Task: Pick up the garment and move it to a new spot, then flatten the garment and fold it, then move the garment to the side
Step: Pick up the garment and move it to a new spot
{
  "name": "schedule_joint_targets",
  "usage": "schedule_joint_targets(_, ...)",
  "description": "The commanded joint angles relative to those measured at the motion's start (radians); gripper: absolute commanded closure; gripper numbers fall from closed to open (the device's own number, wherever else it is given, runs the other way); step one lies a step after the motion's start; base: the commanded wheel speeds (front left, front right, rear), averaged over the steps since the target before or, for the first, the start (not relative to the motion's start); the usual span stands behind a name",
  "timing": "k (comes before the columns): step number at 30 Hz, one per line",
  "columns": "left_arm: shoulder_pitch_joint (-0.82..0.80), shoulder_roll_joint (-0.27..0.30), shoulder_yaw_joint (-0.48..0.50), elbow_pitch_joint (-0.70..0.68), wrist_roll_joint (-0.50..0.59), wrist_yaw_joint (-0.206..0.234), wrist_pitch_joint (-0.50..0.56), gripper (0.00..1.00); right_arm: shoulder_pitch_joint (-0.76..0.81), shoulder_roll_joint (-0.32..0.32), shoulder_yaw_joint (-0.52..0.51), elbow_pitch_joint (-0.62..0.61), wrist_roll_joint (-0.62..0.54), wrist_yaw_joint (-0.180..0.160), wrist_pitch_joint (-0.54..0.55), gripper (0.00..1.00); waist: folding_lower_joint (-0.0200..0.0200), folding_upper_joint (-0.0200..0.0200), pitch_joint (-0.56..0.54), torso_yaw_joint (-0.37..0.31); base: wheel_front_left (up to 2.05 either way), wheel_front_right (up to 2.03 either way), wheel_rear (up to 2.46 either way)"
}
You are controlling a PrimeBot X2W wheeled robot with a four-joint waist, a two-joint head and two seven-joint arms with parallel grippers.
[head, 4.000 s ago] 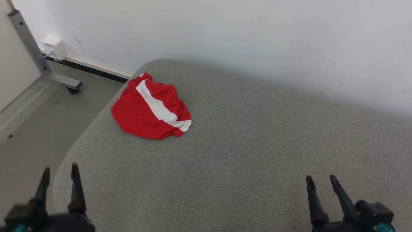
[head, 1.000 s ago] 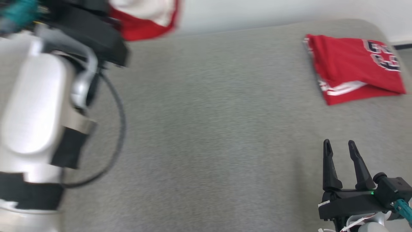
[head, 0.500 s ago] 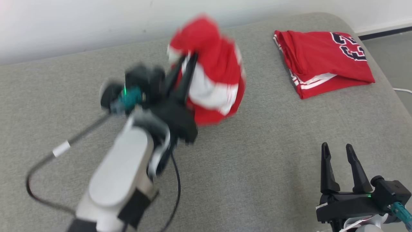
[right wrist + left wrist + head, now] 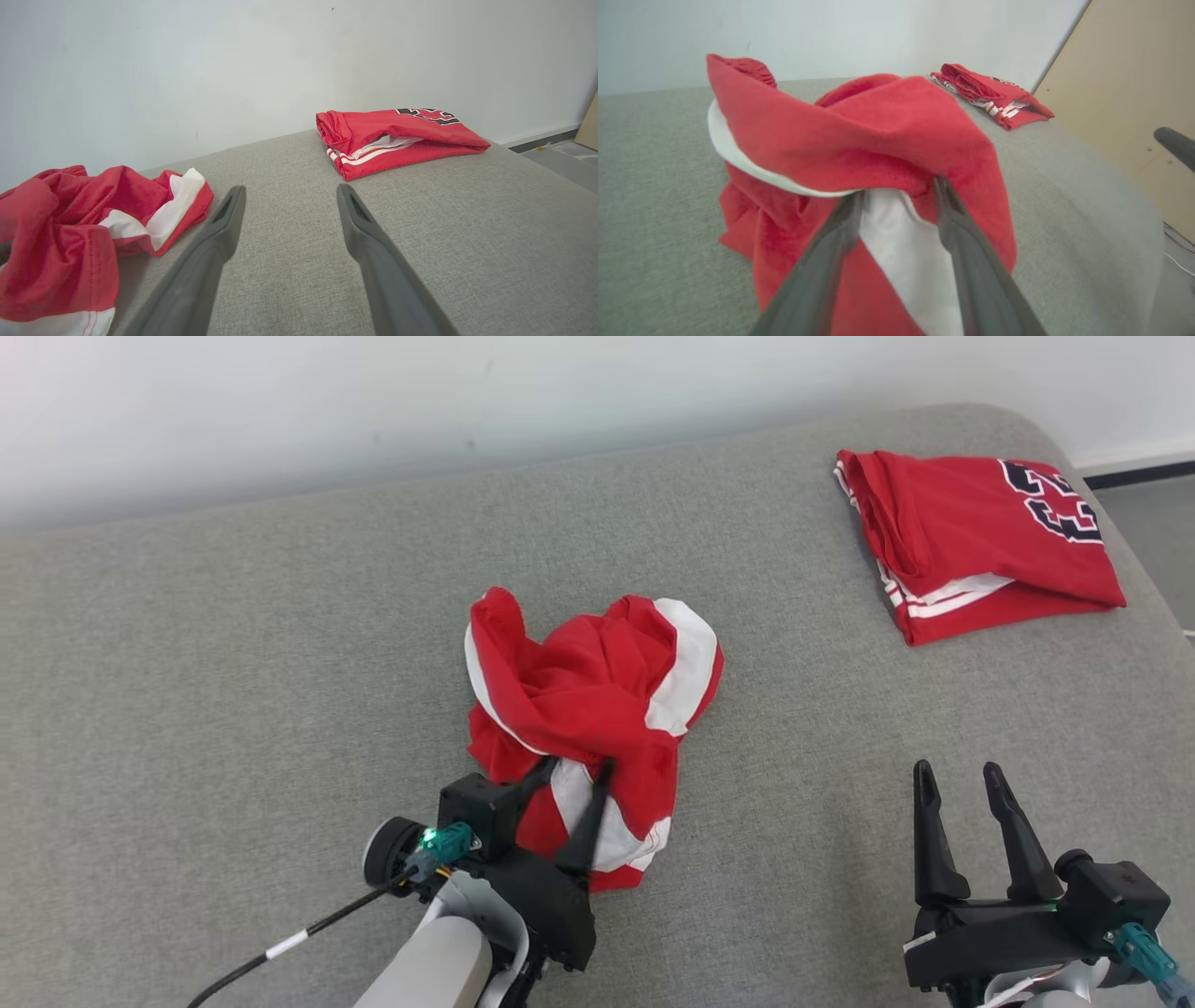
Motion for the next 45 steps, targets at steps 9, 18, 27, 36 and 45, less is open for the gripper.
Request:
schedule_joint_targets(9,-0.023,0.022,0.023,-0.060,0.022,0.007,-0.103,0.00,0.039,-0.026,-0.023,-0.007,0.006,-0.003,0.002,0.00,0.0000,0.0000,-0.088,0.069,0.00,0.00,0.00)
schedule_joint_targets(18,0.080,0.147,0.130,-0.177,0.036,0.044,-0.107,0.00,0.084,-0.026,-0.047,-0.028,0.004,-0.003,0.019,0.00,0.0000,0.0000,-0.147,0.136,0.00,0.00,0.00)
schedule_joint_targets(27,0.251,0.241,0.261,-0.368,0.068,0.077,-0.108,0.00,0.116,-0.019,-0.054,-0.049,0.003,-0.003,0.028,0.00,0.0000,0.0000,-0.170,0.187,0.00,0.00,0.00)
schedule_joint_targets(36,0.459,0.237,0.415,-0.504,0.114,0.086,-0.108,0.00,0.135,-0.028,-0.043,-0.059,0.012,-0.003,0.038,0.00,0.0000,0.0000,-0.188,0.182,0.00,0.00,0.00)
schedule_joint_targets(45,0.578,0.163,0.509,-0.541,0.174,0.034,-0.108,0.00,0.155,-0.025,-0.044,-0.056,0.013,-0.003,0.044,0.00,0.0000,0.0000,-0.200,0.188,0.00,0.00,0.00)
